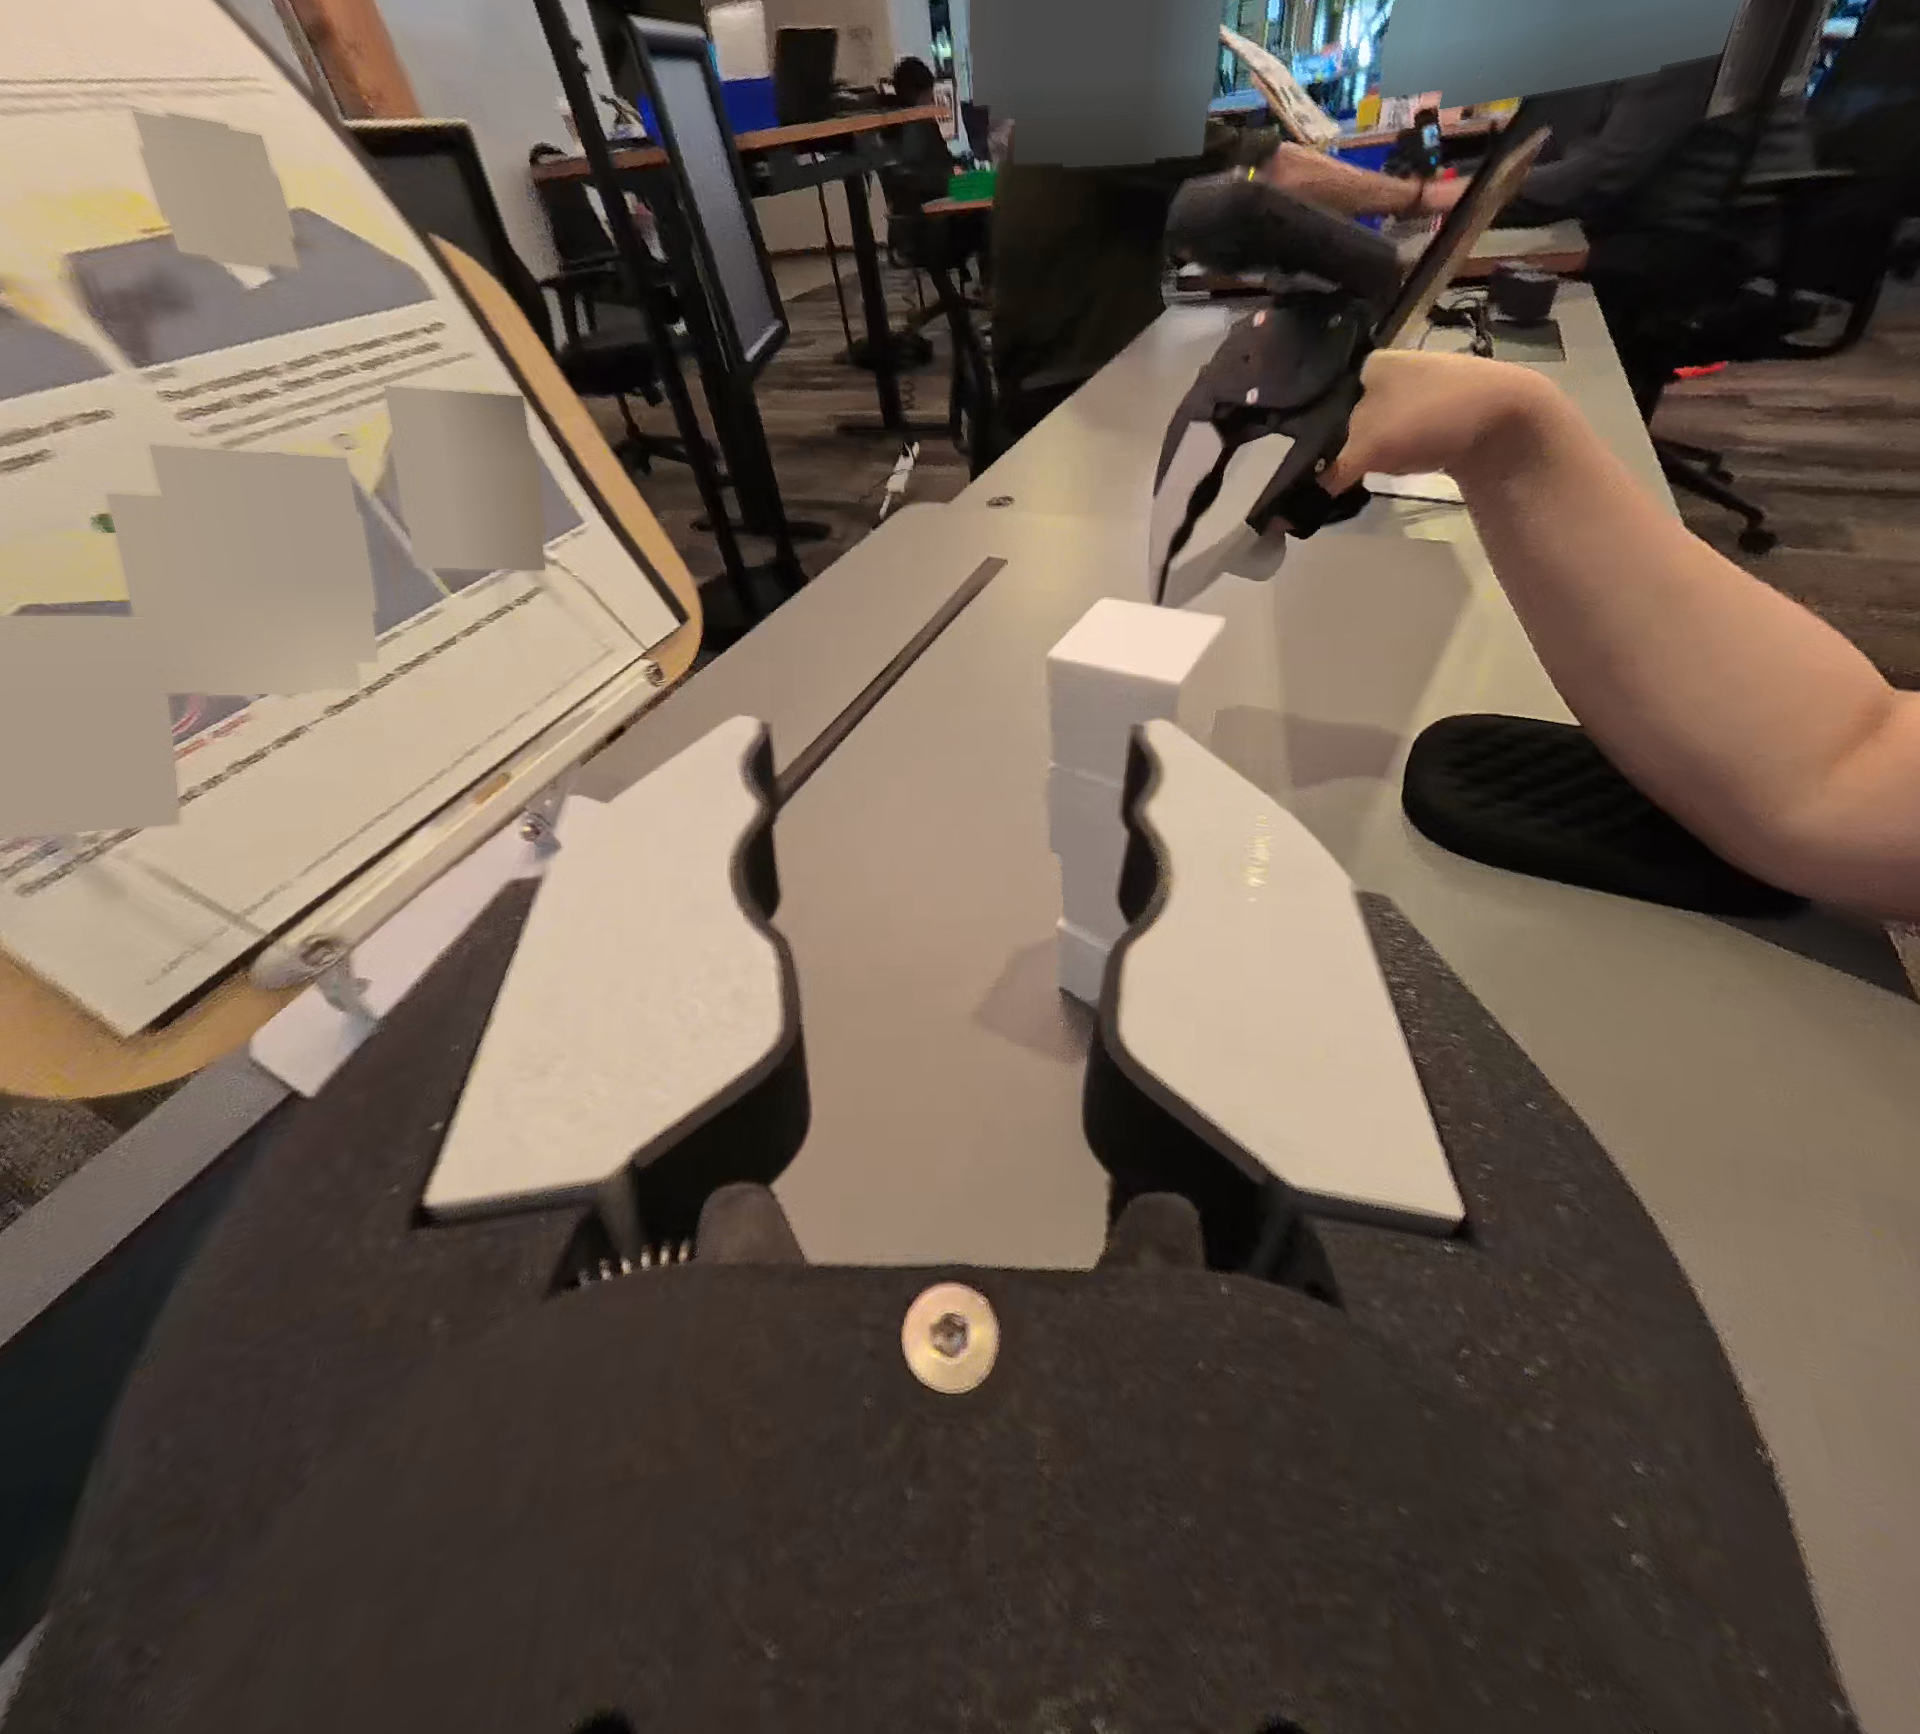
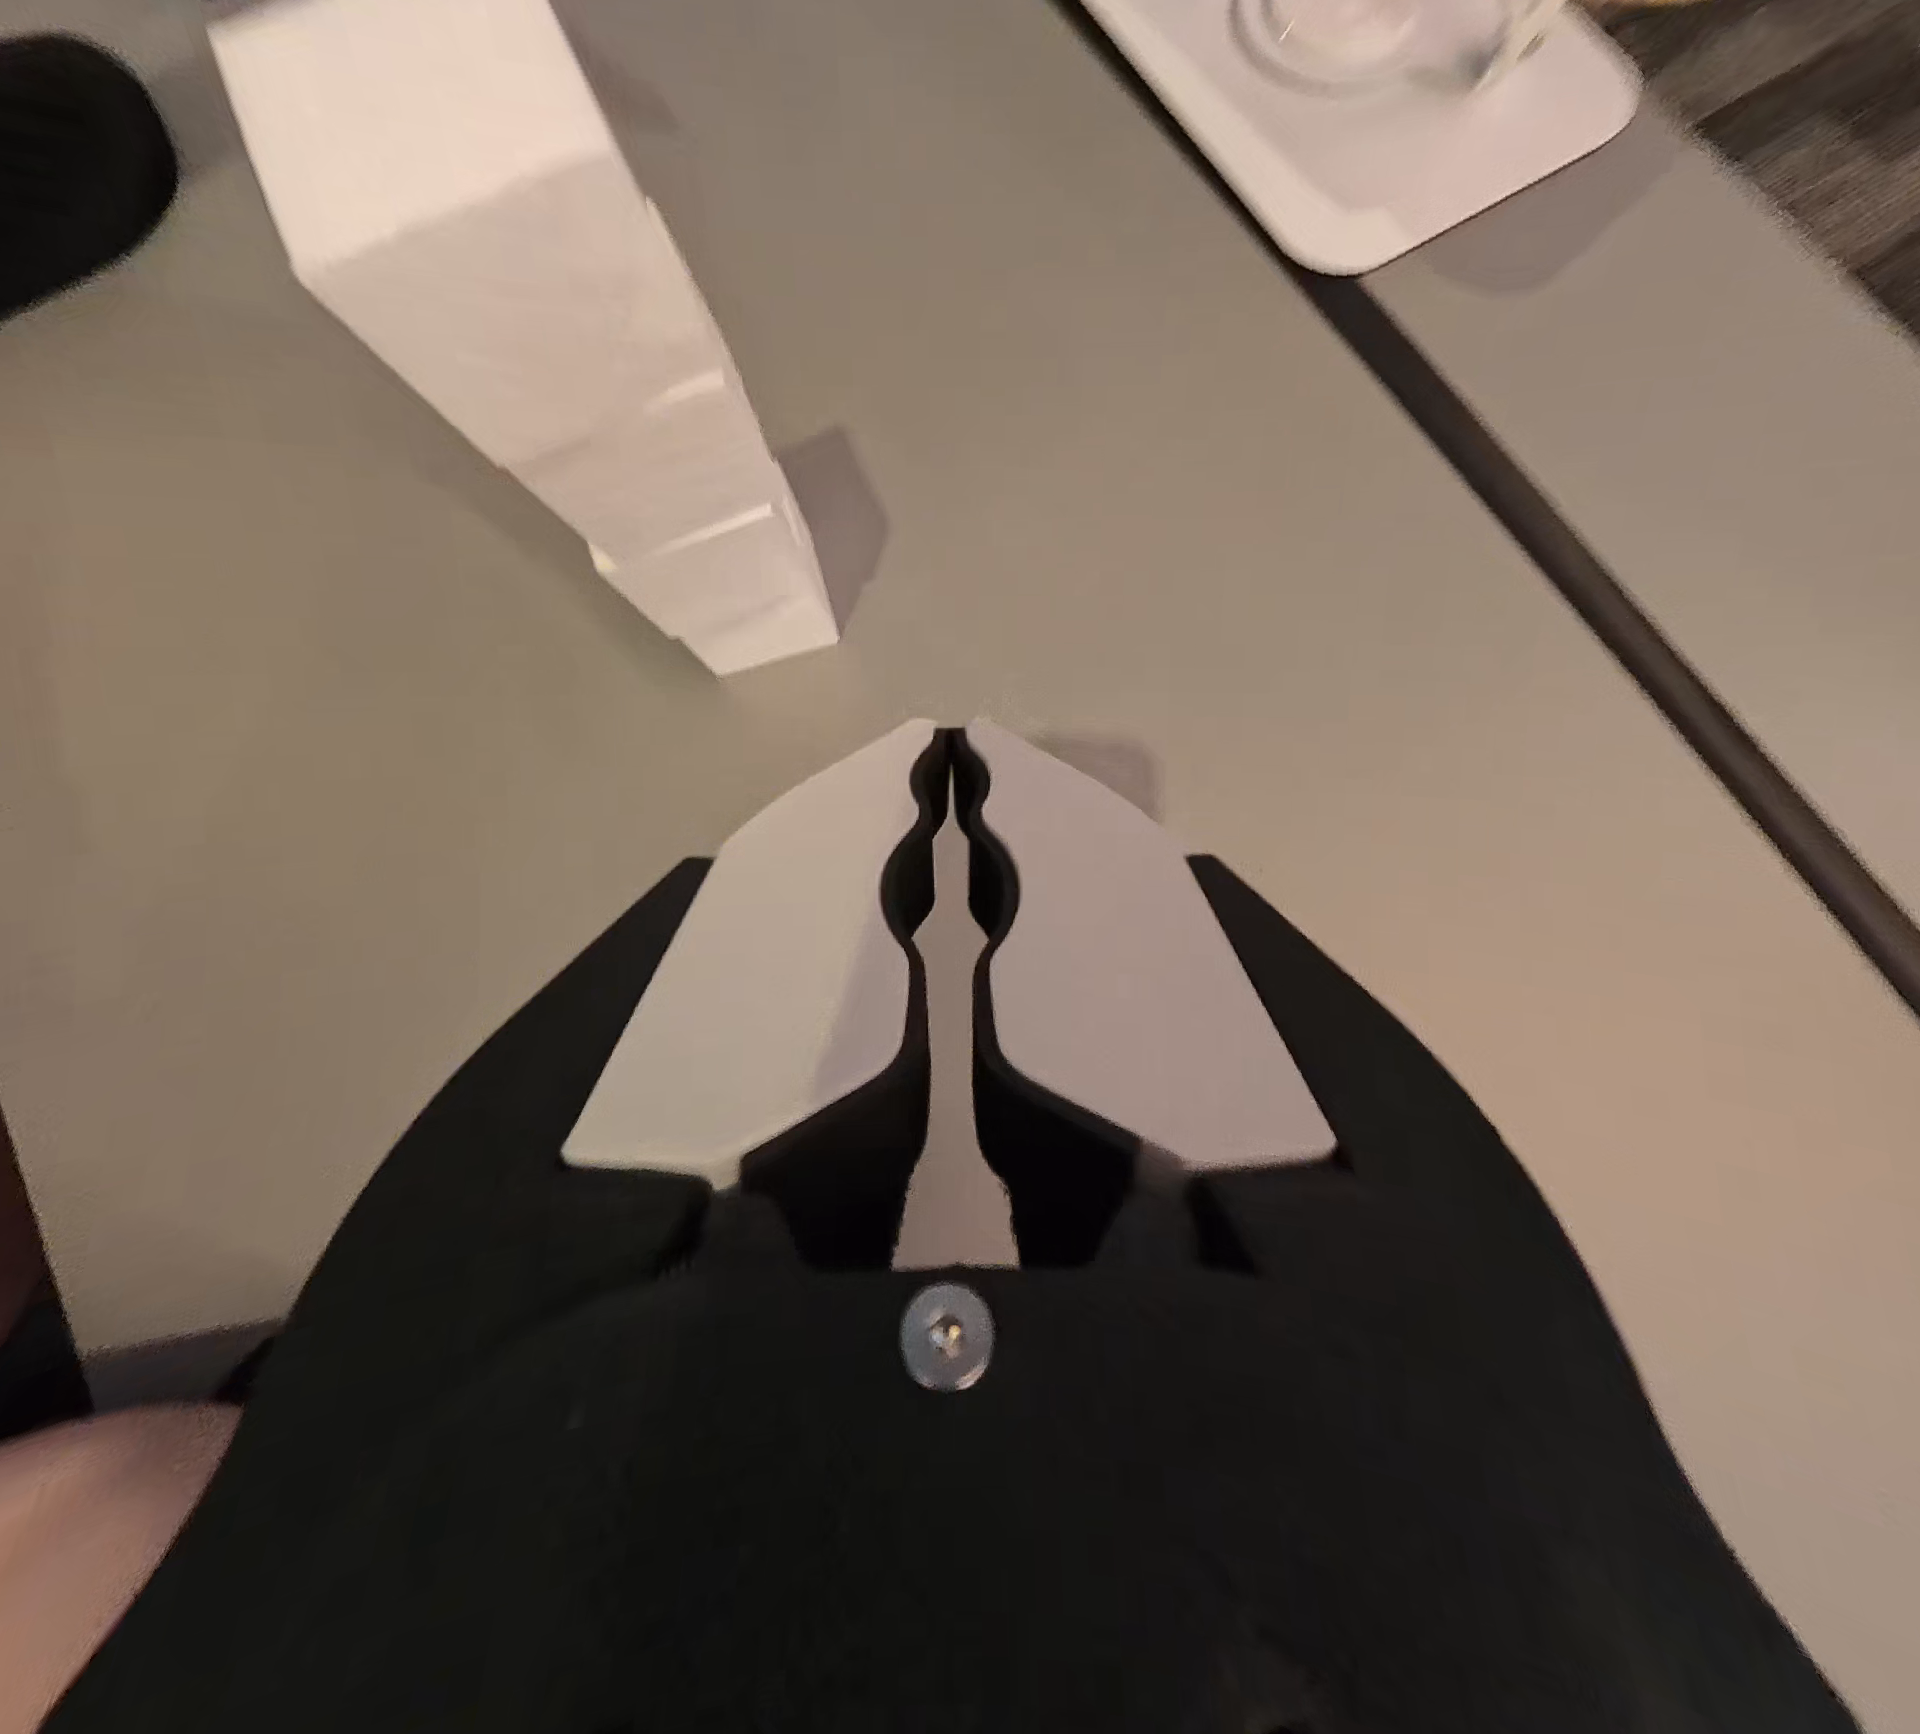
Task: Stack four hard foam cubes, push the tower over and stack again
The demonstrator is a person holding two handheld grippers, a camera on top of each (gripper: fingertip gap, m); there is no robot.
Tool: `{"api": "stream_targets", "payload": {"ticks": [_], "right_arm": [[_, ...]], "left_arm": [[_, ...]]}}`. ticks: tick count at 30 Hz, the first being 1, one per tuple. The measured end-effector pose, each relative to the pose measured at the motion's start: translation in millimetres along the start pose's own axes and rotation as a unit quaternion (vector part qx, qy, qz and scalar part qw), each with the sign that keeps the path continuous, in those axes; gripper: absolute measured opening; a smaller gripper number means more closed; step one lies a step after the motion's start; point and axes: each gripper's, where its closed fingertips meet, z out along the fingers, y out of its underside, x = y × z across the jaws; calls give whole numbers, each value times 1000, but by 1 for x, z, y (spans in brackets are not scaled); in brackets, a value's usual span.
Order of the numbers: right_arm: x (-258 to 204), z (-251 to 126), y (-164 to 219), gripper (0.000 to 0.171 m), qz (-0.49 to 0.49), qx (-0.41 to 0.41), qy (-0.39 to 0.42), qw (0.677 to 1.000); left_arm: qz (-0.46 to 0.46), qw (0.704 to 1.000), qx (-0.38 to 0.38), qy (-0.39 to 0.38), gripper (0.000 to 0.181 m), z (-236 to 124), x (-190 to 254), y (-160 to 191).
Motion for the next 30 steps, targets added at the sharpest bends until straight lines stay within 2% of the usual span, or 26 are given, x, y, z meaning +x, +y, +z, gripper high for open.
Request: {"api": "stream_targets", "payload": {"ticks": [2,7,10,15,24,30], "right_arm": [[-1,13,21,1,-7,-49,-20,999],[1,25,93,1,31,-192,-62,979],[3,20,104,1,111,-222,-66,967],[-7,21,91,1,183,-245,-61,950],[-26,53,38,1,204,-217,-32,954],[-53,96,-11,1,144,-179,-26,973]], "left_arm": [[15,1000,23,-5,44,-15,-9,3],[9,998,2,-68,44,-43,-40,0],[-2,996,8,-89,44,-60,-47,-8],[2,990,-28,-140,44,-78,-61,-3],[2,990,-40,-135,43,-79,-57,-2],[-3,990,-49,-132,44,-70,-56,3]]}}
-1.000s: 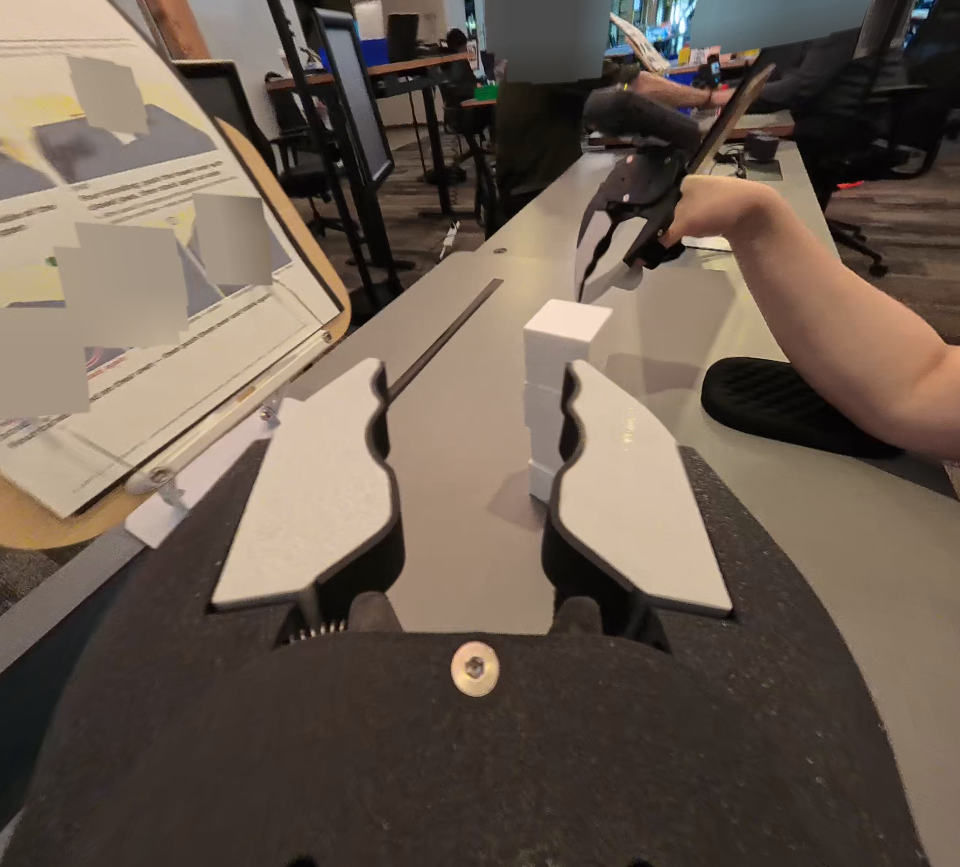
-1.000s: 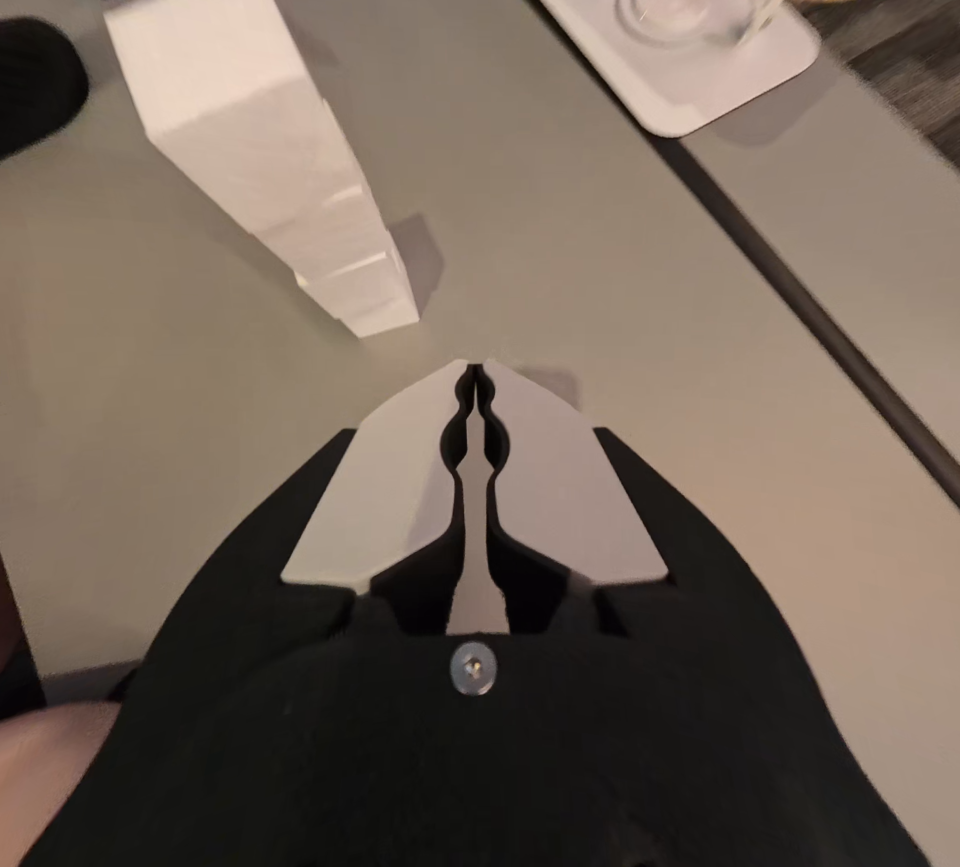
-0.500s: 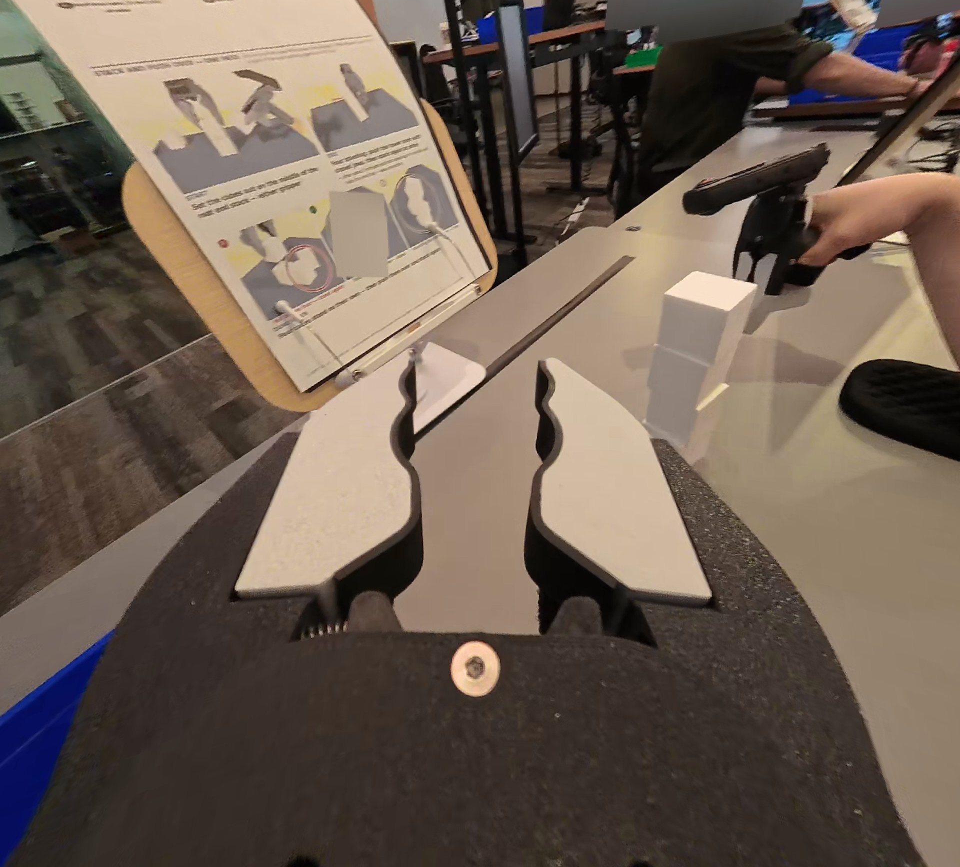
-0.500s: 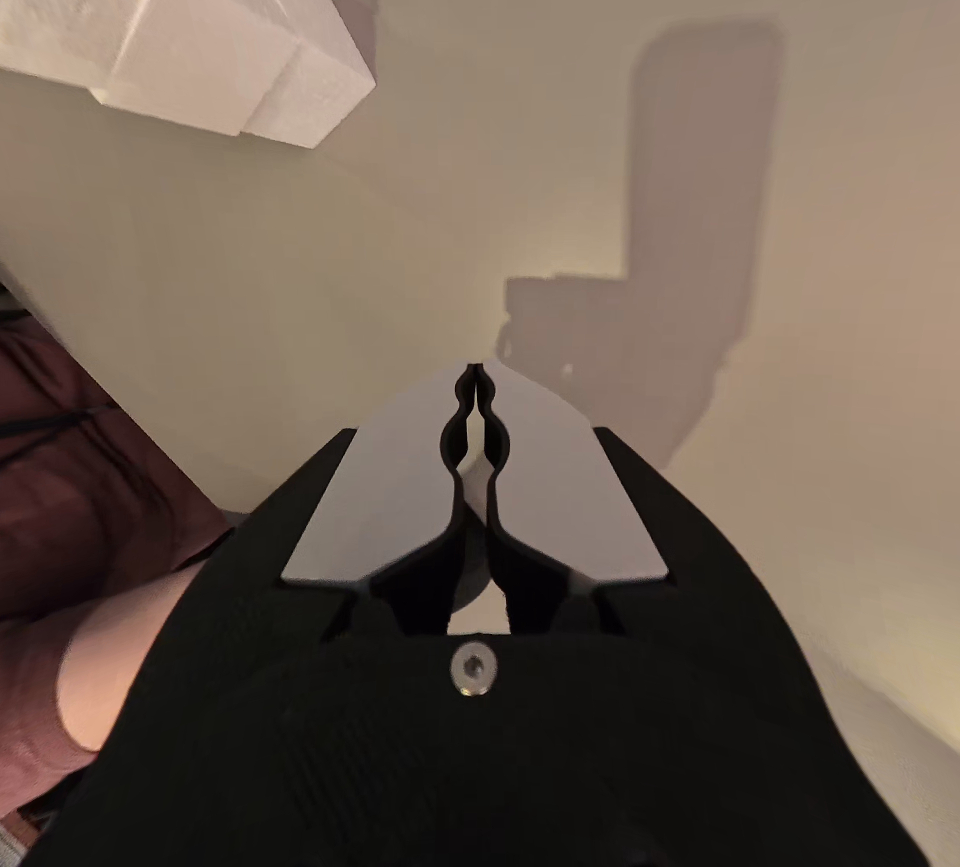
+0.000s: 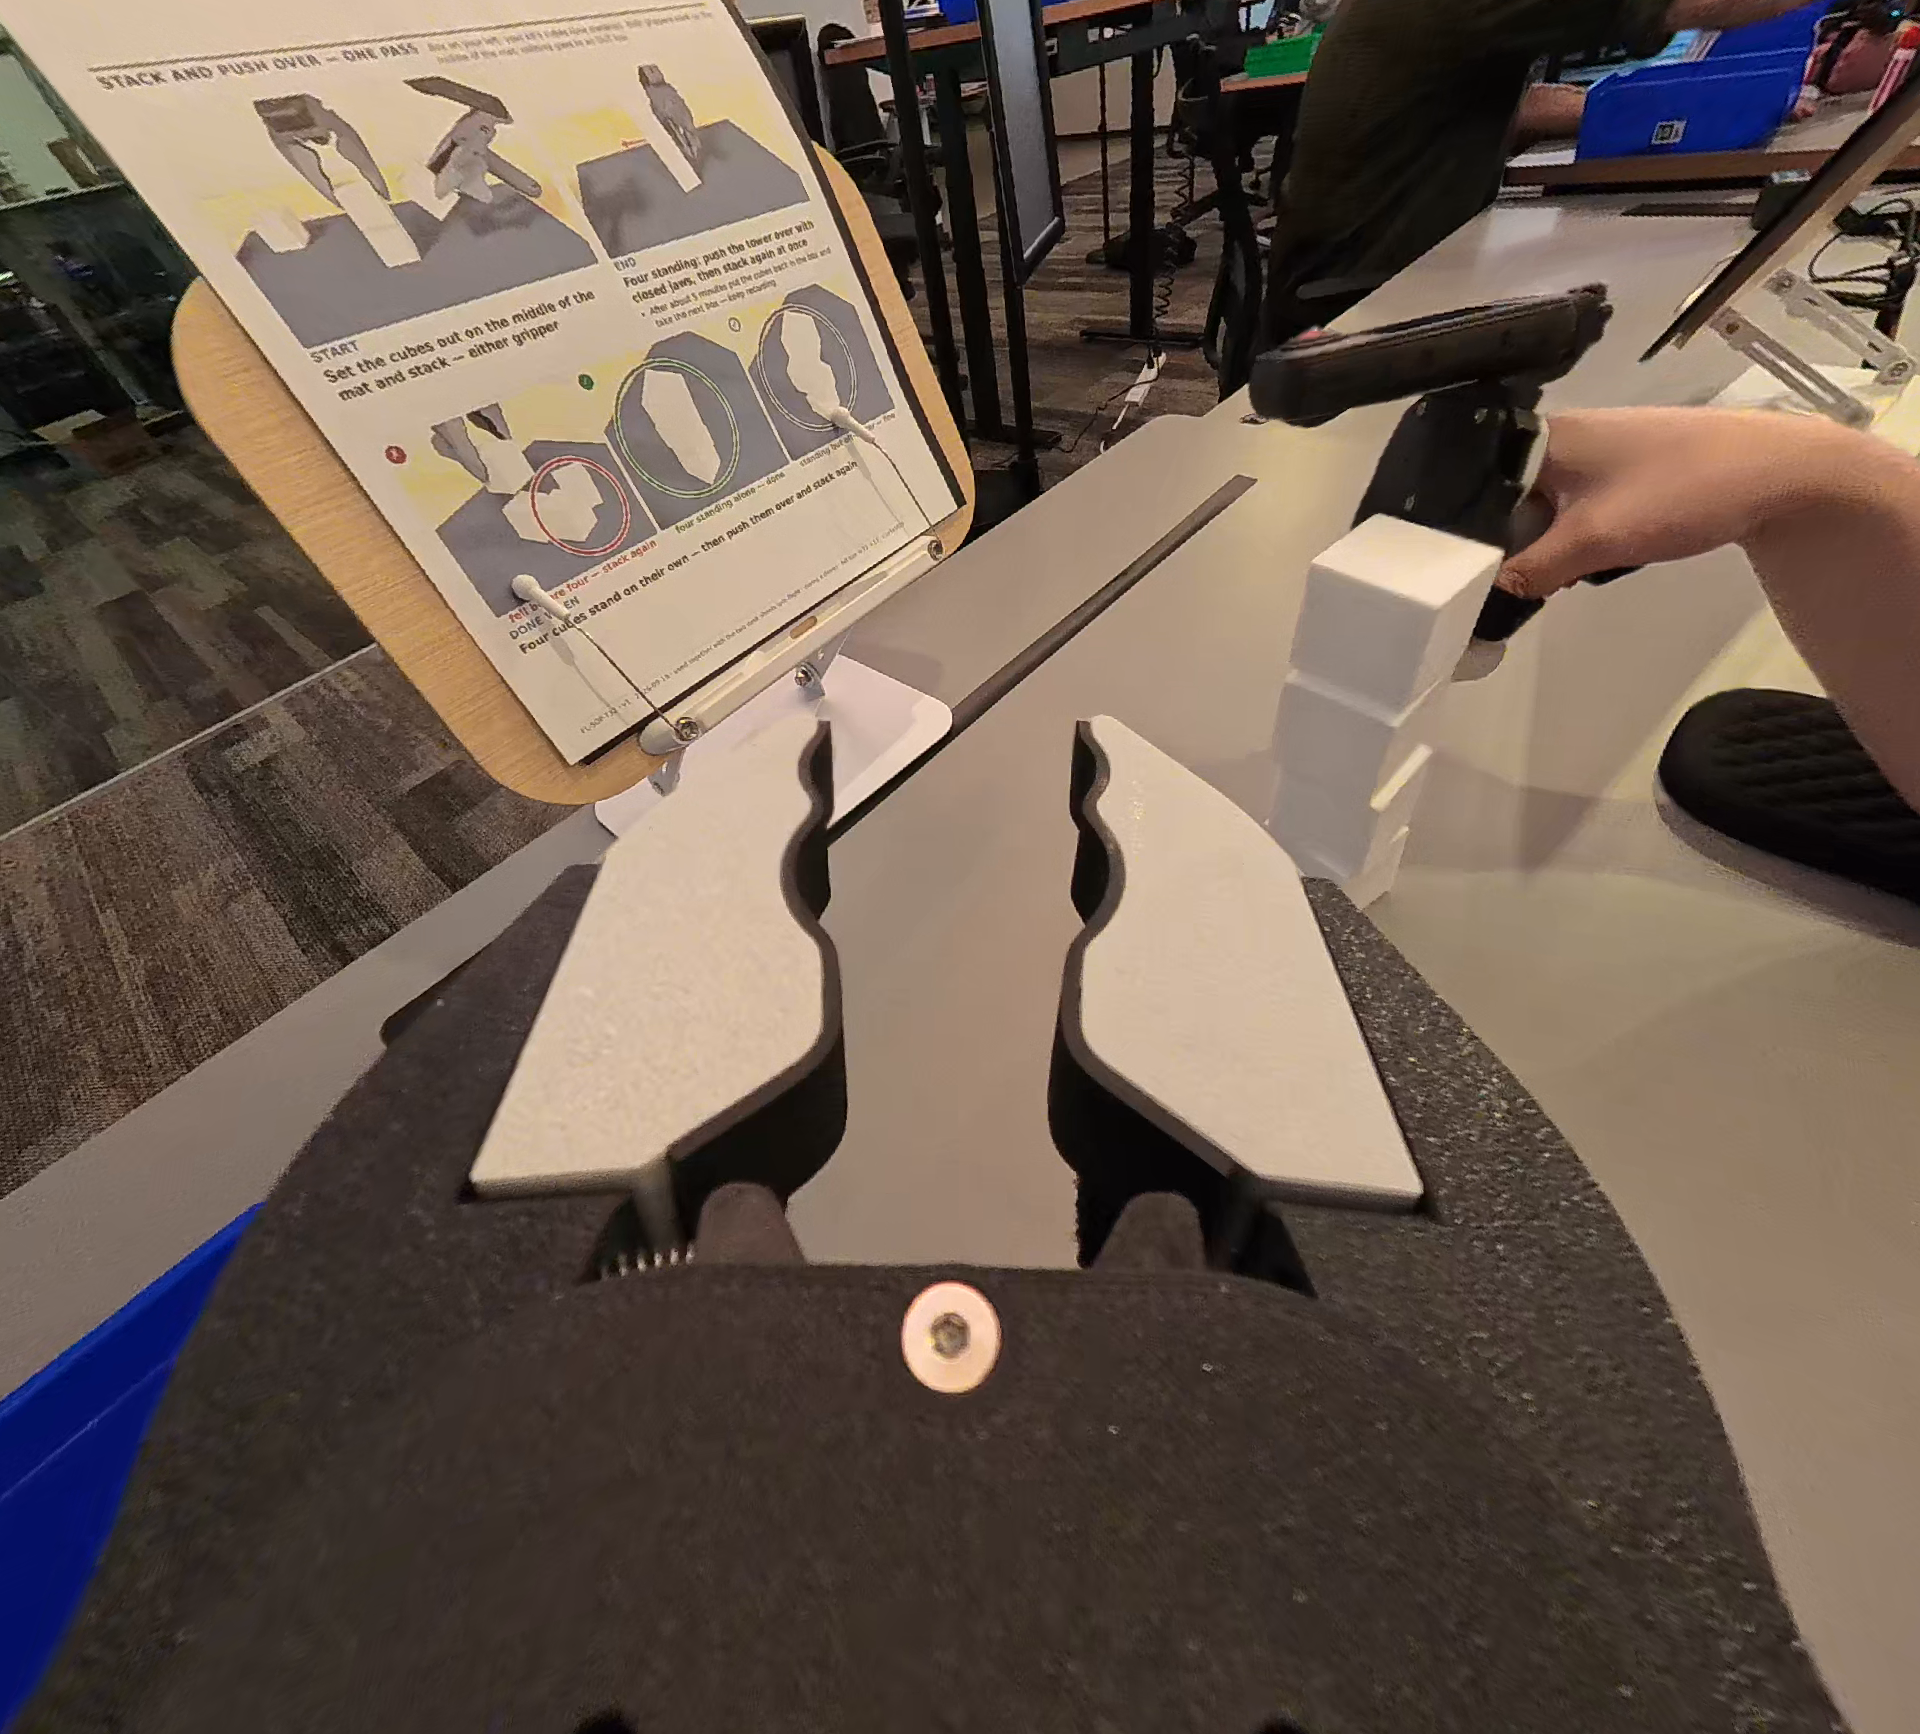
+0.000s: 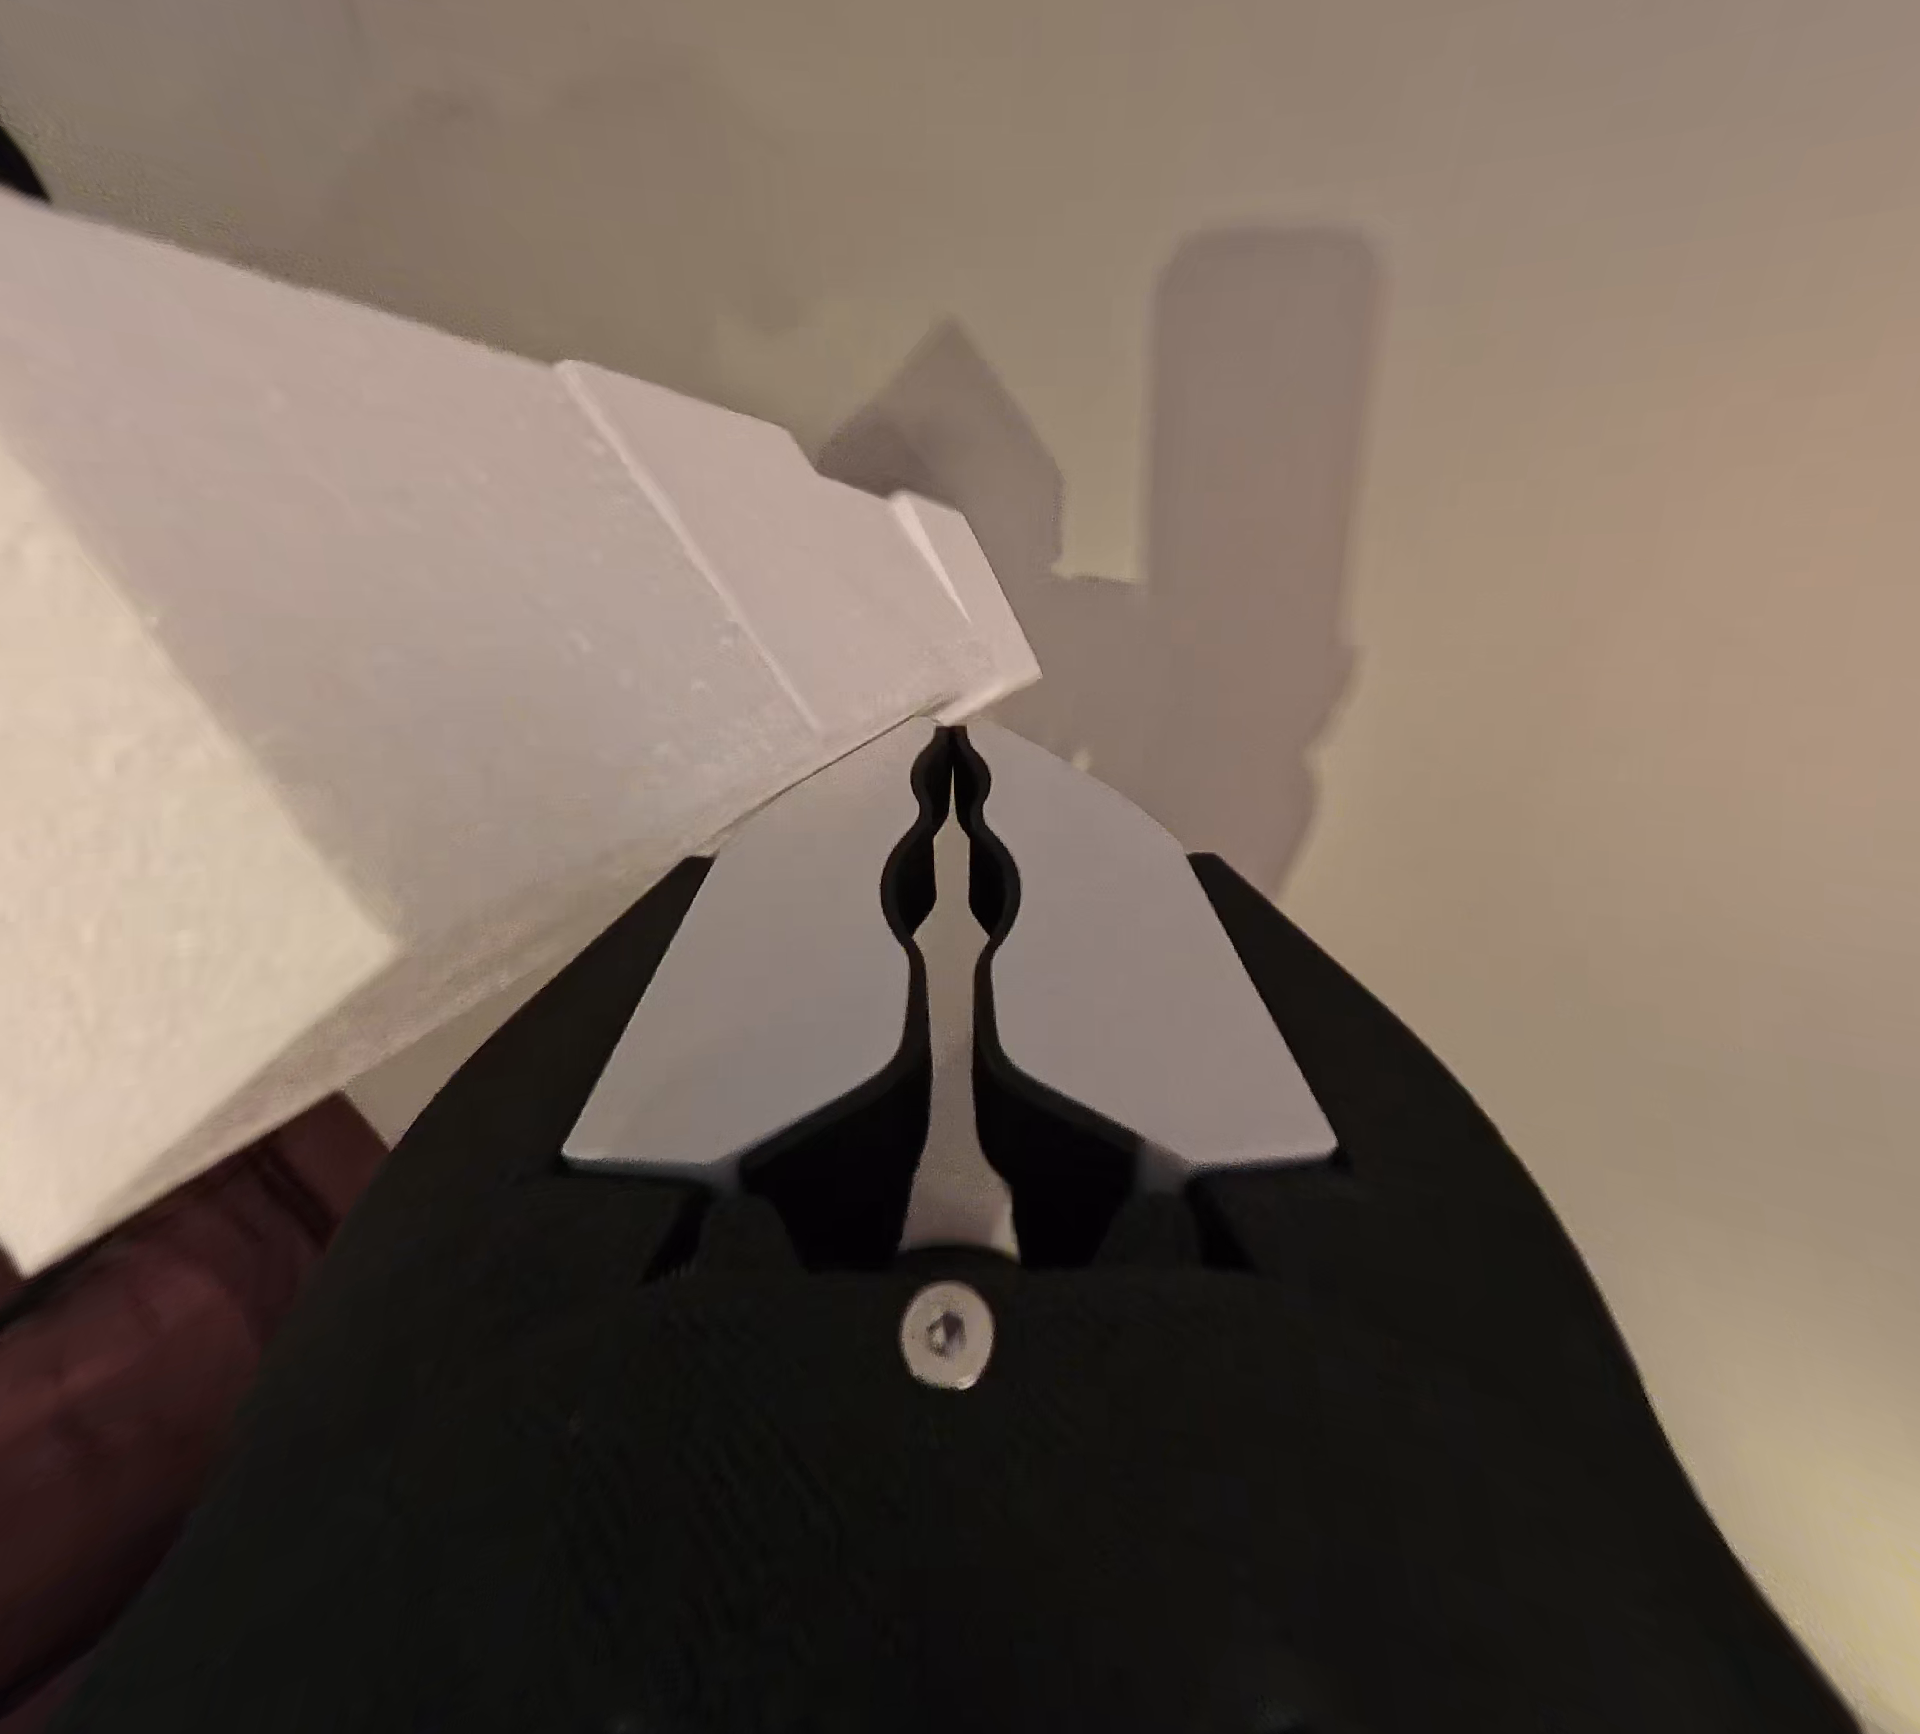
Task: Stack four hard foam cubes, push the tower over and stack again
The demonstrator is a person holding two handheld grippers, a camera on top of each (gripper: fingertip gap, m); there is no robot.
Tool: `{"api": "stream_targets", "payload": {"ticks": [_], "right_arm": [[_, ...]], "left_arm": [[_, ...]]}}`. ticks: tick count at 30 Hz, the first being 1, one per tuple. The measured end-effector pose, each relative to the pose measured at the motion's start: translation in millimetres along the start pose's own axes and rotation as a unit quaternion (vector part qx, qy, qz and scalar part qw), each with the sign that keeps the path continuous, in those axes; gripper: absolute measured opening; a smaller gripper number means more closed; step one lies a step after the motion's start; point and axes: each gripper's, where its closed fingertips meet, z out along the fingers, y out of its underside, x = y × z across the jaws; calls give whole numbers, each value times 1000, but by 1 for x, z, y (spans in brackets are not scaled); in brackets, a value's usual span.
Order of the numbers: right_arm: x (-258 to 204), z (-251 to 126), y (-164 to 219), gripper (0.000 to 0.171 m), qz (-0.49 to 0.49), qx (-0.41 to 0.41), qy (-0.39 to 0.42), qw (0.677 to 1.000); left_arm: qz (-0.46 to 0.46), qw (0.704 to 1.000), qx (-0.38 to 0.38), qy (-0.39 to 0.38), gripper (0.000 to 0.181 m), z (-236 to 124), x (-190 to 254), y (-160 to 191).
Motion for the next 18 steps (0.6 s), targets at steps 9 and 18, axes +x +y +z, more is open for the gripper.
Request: {"api": "stream_targets", "payload": {"ticks": [9,18], "right_arm": [[-26,-47,-34,1,-78,119,73,987],[-19,-79,-36,1,-87,176,75,978]], "left_arm": [[15,1000,-21,-5,46,13,7,6],[26,998,-48,-21,51,13,1,15]]}}
